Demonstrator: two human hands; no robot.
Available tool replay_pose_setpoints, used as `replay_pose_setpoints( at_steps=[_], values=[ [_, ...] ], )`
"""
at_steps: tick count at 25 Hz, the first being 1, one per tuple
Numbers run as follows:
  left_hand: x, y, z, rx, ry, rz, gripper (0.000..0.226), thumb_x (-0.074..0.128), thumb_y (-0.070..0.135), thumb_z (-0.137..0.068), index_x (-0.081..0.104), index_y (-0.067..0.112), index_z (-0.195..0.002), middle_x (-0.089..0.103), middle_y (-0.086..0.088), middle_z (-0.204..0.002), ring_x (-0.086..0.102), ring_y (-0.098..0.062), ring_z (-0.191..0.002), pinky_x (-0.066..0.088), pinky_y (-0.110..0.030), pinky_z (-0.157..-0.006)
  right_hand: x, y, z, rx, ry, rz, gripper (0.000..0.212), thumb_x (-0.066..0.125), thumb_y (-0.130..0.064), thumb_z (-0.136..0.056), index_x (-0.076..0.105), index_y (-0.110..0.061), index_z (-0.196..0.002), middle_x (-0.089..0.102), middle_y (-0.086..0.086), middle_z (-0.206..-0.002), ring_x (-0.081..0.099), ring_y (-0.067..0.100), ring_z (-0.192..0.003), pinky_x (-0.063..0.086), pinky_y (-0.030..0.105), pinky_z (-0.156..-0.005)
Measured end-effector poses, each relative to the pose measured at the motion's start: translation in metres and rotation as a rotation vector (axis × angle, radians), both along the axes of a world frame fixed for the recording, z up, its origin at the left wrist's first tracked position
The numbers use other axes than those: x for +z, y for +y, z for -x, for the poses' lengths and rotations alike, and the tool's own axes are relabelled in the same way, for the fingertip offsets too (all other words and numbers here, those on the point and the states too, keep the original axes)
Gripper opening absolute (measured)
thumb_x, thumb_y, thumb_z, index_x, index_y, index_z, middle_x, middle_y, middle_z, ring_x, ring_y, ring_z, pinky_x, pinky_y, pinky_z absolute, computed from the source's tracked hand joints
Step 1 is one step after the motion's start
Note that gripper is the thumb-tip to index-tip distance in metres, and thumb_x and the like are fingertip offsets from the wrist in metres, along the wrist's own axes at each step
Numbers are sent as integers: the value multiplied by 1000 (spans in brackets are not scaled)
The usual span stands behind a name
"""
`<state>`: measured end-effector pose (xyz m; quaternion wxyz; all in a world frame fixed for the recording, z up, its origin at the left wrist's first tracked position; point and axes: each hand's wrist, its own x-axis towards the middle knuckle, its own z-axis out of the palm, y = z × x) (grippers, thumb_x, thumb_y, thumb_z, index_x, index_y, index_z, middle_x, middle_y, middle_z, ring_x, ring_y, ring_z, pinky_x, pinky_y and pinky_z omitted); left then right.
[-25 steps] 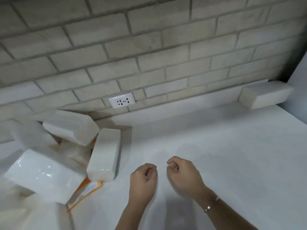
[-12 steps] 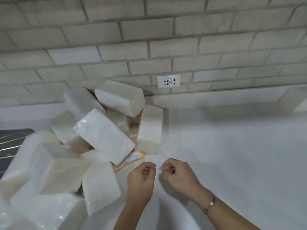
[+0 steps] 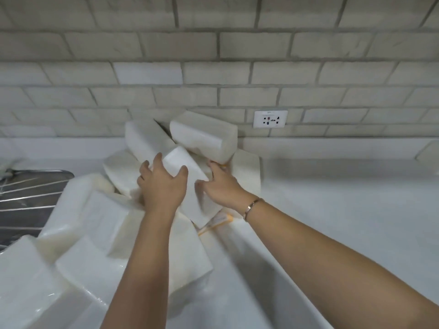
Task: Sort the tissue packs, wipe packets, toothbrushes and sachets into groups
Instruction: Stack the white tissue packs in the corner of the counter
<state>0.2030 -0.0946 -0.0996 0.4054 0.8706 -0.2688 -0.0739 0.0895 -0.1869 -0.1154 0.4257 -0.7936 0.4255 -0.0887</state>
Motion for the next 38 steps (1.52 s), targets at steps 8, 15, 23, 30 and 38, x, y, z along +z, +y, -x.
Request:
replay_pose_setpoints(
  at_steps=[8,15,23,30,38],
  values=[
    [-8,13,27,-55,-26,246,55,70,30,-90,54,17,-142,41,-10,-145,57,-28,-121,43,-30,-100,-30,20,17,-38,-211,16,29,51,-37,-101,57,-25,-126,71,-2,-116,69,20,-103,56,48,-95],
    [27,34,83,-1,-36,761,37,81,49,-76,63,17,-83,53,-1,-111,58,-12,-111,49,-44,-99,-15,61,56,-238,-541,328,46,54,-20,-103,50,-18,-149,59,-1,-137,52,10,-129,46,38,-109],
    [62,30,127,-238,177,772,104,81,66,-55,40,31,-144,41,4,-141,38,-6,-137,38,-24,-113,7,59,118,-358,-781,733,55,60,-5,-96,49,-6,-150,50,9,-148,49,28,-140,50,52,-106],
    [51,-15,146,-562,361,599,80,94,62,-45,59,48,-116,70,3,-120,70,-17,-109,57,-51,-95,0,45,170,-433,-756,842,51,56,-9,-89,59,1,-138,51,18,-145,43,35,-146,36,38,-120],
    [-3,-59,230,-826,11,618,68,93,30,-56,64,26,-117,52,-4,-128,52,-11,-128,43,-26,-108,1,-9,271,-849,-632,775,35,47,-29,-94,64,-24,-124,56,-3,-127,47,15,-126,43,46,-104]
  ],
)
